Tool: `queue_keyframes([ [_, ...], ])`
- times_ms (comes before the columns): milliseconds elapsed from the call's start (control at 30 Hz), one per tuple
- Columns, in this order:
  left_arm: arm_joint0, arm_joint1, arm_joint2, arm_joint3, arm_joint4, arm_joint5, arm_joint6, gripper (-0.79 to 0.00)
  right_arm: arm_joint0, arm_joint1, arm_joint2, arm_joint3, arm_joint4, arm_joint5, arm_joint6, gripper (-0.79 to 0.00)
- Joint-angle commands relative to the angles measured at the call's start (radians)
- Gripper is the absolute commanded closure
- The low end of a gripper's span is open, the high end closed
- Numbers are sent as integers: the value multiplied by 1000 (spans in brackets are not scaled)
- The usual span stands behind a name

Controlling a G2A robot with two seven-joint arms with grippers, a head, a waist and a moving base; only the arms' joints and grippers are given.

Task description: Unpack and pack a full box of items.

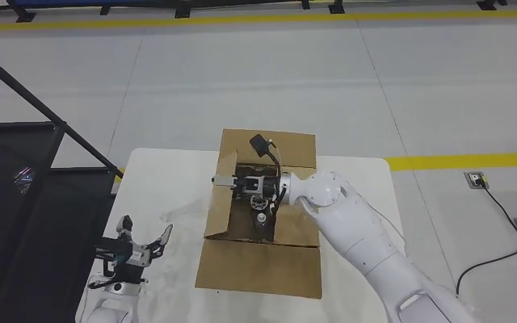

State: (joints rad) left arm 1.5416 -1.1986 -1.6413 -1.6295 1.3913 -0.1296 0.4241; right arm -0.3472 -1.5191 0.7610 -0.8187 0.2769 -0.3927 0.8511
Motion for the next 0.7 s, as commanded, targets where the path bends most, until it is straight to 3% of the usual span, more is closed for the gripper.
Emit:
queue_keyframes([
  [0, 27, 2, -24, -18, -15, -9, 5, -785, 2, -14, -24, -15, -36, -1, -72, -785],
  [200, 59, 2, -53, -13, -28, -11, 7, -785, 13, -59, -84, -26, -127, -7, -244, -785],
  [667, 81, 1, -104, 13, -94, -18, 31, -785, 55, -177, -187, 141, -156, -40, -346, -785],
])
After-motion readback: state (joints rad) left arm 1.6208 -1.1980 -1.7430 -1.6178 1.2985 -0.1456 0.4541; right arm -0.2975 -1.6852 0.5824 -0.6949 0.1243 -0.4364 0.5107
